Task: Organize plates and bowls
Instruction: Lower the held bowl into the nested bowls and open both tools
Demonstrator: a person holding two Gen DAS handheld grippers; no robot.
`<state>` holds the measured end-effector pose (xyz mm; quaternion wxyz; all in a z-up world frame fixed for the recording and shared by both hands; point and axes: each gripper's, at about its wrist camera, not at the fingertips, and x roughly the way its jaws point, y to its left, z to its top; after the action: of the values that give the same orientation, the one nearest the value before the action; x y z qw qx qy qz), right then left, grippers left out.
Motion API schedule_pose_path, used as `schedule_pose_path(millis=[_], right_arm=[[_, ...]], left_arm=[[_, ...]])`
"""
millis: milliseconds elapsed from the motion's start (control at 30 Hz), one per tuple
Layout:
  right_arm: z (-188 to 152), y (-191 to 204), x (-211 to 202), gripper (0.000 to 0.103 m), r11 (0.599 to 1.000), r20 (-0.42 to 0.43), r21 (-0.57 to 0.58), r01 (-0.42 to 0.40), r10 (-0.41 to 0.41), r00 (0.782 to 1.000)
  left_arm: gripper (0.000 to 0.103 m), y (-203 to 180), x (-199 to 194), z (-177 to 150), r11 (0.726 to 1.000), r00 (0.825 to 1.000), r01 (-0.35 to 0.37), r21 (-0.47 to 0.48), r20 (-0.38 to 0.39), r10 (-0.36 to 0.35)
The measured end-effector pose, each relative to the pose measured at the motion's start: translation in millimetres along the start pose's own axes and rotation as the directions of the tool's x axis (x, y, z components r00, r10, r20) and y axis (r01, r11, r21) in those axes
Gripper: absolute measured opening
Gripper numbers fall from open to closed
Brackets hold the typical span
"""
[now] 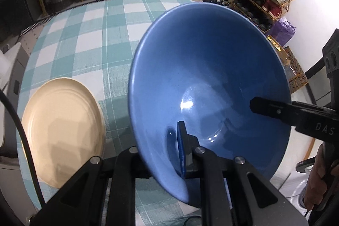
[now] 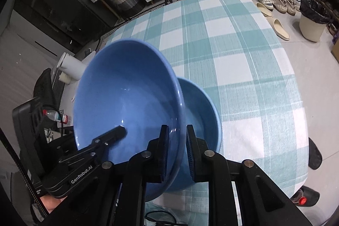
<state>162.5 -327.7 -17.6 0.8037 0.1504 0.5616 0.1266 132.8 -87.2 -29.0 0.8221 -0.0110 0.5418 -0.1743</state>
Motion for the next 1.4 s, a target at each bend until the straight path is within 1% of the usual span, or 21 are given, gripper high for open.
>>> schedule_pose_path(millis=[167,267,433,667,733,833,967,1067,1167,1267,1333,1400], right_arm=[[-5,-10,8,0.017,1.0,-0.003,0.022,-0.007,0.007,1.0],[-8,-11,9,0.017,1.0,0.008,0.02,-0.017,0.016,1.0],[-16,-8,7,0.017,1.0,0.046,0.003,-0.017,0.017,0.999],[-26,-9,14,0.017,1.0,0.054,-0.005,-0.025,0.026,0.998],[-28,-9,13,0.017,1.0,0.067,-0.011,-0.012,0.013,0.998],[-31,-10,11,0.017,1.0,0.082,-0.016,-0.001,0.002,0.997],[-34,-16,11,0.018,1.0,0.095,-0.008,0.006,-0.005,0.995],[-36,-20,15,0.019,1.0,0.096,0.002,0.006,-0.006,0.995],[-39,-22,14,0.019,1.0,0.112,-0.002,0.011,-0.01,0.994],[-41,-20,10,0.019,1.0,0.139,-0.015,0.026,-0.023,0.99],[-42,-19,5,0.019,0.999,0.169,-0.023,0.037,-0.032,0.985],[-44,-19,2,0.021,0.999,0.196,-0.023,0.047,-0.041,0.98]], left_arm=[[0.015,-5,0,-5,0.999,0.999,-0.041,0.019,0.023,0.041],[0.015,-13,-2,-12,0.992,0.992,-0.113,0.058,0.062,0.109],[0.015,-9,-2,-19,0.992,0.989,-0.122,0.034,0.084,0.119],[0.016,-14,0,-28,0.983,0.979,-0.177,0.049,0.111,0.171],[0.018,-16,2,-29,0.979,0.975,-0.196,0.058,0.118,0.189],[0.02,-17,4,-32,0.975,0.97,-0.214,0.06,0.133,0.205],[0.025,-16,6,-39,0.976,0.967,-0.212,0.05,0.153,0.202],[0.026,-19,8,-41,0.975,0.967,-0.216,0.06,0.155,0.205],[0.027,-23,9,-42,0.971,0.964,-0.23,0.069,0.155,0.218],[0.03,-24,9,-43,0.971,0.962,-0.232,0.066,0.162,0.219],[0.035,-23,6,-44,0.971,0.96,-0.232,0.059,0.177,0.219],[0.043,-23,4,-45,0.972,0.957,-0.229,0.051,0.193,0.215]])
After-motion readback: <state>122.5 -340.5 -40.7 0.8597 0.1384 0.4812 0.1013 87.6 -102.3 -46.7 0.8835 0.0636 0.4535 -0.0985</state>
